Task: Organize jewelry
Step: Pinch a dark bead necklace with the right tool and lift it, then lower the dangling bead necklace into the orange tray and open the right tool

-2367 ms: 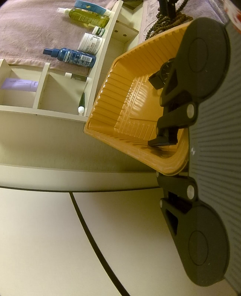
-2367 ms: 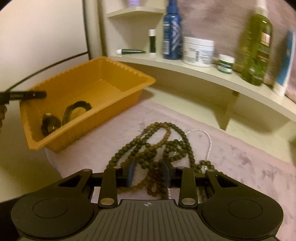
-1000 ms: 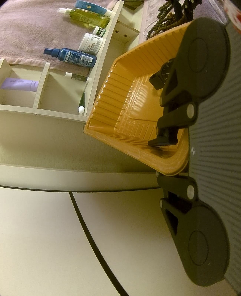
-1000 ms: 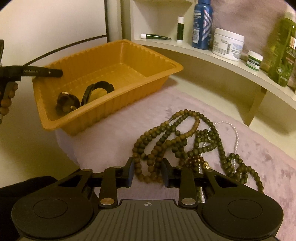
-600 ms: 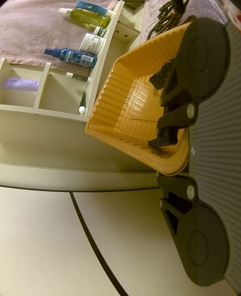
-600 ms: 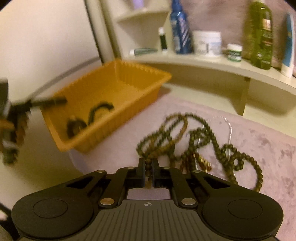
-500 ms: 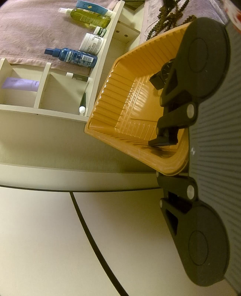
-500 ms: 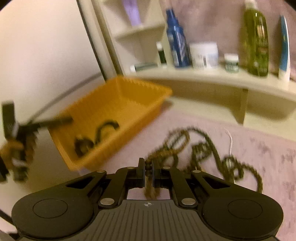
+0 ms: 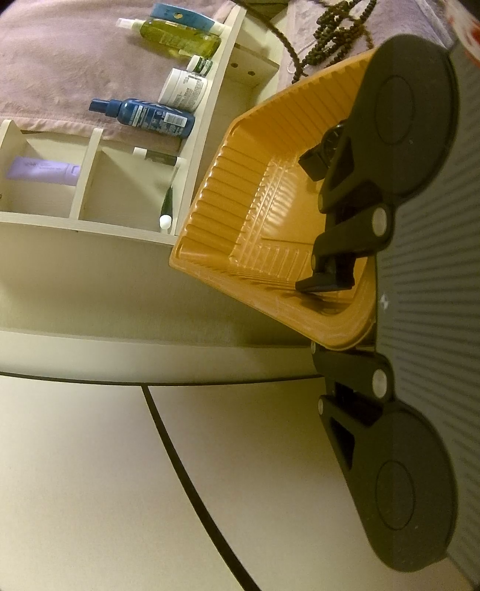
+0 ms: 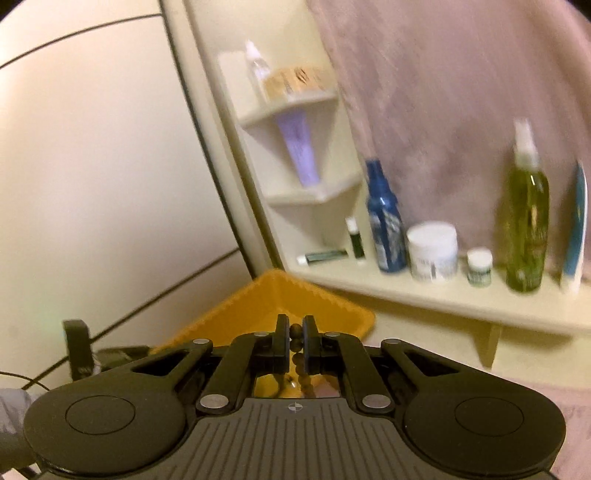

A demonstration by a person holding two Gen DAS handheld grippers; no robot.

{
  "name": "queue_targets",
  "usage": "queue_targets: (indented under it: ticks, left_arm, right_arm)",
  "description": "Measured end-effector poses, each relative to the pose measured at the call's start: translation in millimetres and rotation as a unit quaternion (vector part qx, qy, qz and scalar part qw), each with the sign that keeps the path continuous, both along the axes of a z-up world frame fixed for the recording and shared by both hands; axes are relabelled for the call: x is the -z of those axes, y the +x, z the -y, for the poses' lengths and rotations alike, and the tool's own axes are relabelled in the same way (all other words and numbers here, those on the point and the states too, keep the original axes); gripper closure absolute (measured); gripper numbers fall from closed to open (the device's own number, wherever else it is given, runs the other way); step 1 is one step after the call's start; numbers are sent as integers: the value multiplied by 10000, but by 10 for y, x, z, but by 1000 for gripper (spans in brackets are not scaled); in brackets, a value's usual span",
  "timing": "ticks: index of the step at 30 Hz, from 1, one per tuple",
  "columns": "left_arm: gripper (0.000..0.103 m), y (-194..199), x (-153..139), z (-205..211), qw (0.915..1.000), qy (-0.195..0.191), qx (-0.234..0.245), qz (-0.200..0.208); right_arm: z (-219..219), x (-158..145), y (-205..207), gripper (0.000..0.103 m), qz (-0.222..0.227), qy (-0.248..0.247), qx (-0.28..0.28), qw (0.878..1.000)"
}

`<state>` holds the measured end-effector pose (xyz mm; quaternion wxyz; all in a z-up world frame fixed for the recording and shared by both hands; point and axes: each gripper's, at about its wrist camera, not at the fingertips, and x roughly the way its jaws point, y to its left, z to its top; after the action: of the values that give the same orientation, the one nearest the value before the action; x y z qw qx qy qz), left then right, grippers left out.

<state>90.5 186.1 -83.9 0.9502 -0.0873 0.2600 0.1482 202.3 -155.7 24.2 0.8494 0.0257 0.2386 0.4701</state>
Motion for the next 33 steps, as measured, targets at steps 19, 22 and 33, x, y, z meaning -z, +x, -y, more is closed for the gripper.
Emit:
queue_targets:
  ticks: [19, 22, 33]
  left_arm:
    - [93, 11, -27, -1, 9999, 76, 96, -43]
    - [93, 13, -49, 0, 9999, 79, 130, -45]
    - [94, 40, -132, 22, 9994, 157, 265, -126]
  right_arm:
    - [-344, -717, -196, 96, 659, 93, -313, 9973]
    - [-489, -791, -158, 96, 747, 103, -356, 9965]
    - [-1068, -727, 97, 96, 701, -80, -265, 9972]
